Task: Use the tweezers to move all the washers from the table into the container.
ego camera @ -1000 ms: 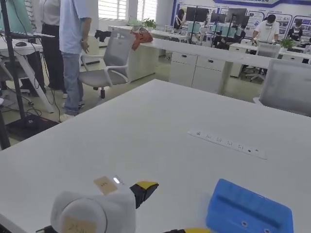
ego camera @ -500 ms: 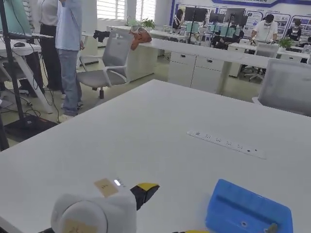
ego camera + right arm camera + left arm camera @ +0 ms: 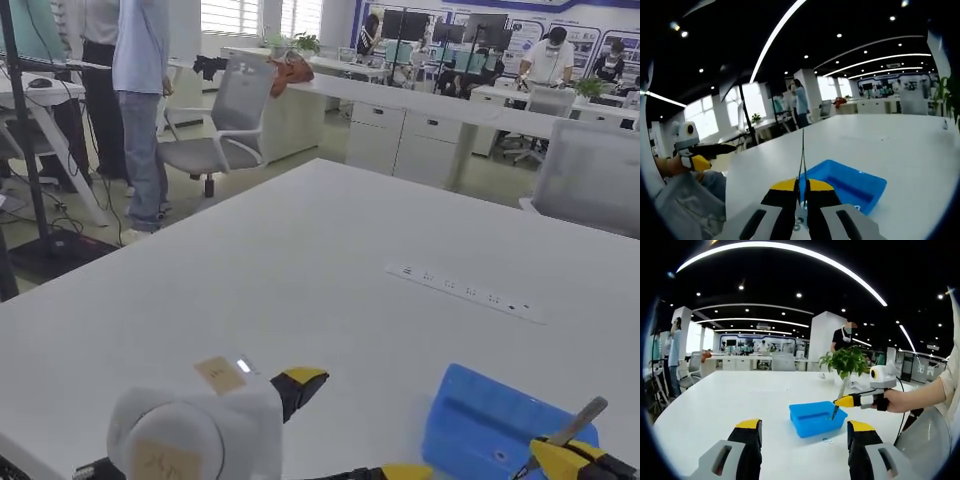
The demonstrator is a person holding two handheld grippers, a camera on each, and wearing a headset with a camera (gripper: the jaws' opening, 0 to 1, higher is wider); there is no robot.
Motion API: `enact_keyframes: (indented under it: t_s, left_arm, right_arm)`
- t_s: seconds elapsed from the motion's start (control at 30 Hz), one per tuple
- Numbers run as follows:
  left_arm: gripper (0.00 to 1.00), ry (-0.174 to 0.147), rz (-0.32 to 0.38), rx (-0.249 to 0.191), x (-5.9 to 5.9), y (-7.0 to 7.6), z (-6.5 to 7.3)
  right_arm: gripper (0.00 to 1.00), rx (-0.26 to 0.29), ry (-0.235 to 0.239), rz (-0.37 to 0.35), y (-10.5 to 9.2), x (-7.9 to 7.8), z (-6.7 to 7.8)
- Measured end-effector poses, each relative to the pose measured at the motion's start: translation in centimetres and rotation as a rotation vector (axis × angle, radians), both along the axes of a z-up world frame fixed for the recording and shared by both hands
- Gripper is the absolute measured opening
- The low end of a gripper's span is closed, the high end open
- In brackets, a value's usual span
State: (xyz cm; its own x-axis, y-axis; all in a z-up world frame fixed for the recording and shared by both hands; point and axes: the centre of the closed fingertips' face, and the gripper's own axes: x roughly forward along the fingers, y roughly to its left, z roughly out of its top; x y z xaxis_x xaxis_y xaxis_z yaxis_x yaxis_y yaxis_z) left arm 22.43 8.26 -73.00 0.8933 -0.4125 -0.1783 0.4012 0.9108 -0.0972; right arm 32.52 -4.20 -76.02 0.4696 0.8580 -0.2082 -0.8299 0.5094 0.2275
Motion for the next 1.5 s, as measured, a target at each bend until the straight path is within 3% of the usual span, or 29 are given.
enact_keyframes:
  t_s: [0.17,0.3,0.63,0.77,1.0,1.1,1.2,1.27,1.5]
  left_arm:
    - [0.70,0.000,0.007,-0.005,0.0,0.1,0.0]
    - [0.70,0.000,0.007,-0.004,0.0,0.1,0.0]
    - [0.70,0.001,0.020,-0.007,0.1,0.4,0.0]
    - [0.70,0.004,0.020,-0.006,0.0,0.4,0.0]
    - [0.70,0.006,0.020,-0.003,0.1,0.4,-0.1]
    - [0.70,0.008,0.020,0.002,0.1,0.4,-0.2]
    - [0.69,0.010,0.020,0.002,0.1,0.4,-0.2]
    - [0.69,0.009,0.020,0.000,0.1,0.4,-0.2]
    - [0.69,0.009,0.021,0.002,0.1,0.4,-0.2]
  right_arm:
    - [0.03,0.014,0.003,-0.054,-0.2,2.0,0.4]
    - [0.03,-0.003,0.010,-0.079,-0.2,3.2,-0.1]
    - [0.03,-0.081,0.080,-0.130,-0.6,5.5,-3.4]
    - [0.03,-0.094,0.111,-0.144,-0.8,6.0,-4.4]
    - [0.03,-0.128,0.123,-0.139,-1.0,6.1,-5.5]
    - [0.03,-0.077,0.153,-0.163,-1.1,6.5,-5.4]
    - [0.03,-0.145,0.152,-0.164,-1.6,6.6,-6.4]
    - [0.03,-0.112,0.158,-0.162,-1.4,6.5,-6.1]
    - [0.04,-0.121,0.131,-0.149,-1.2,6.2,-5.8]
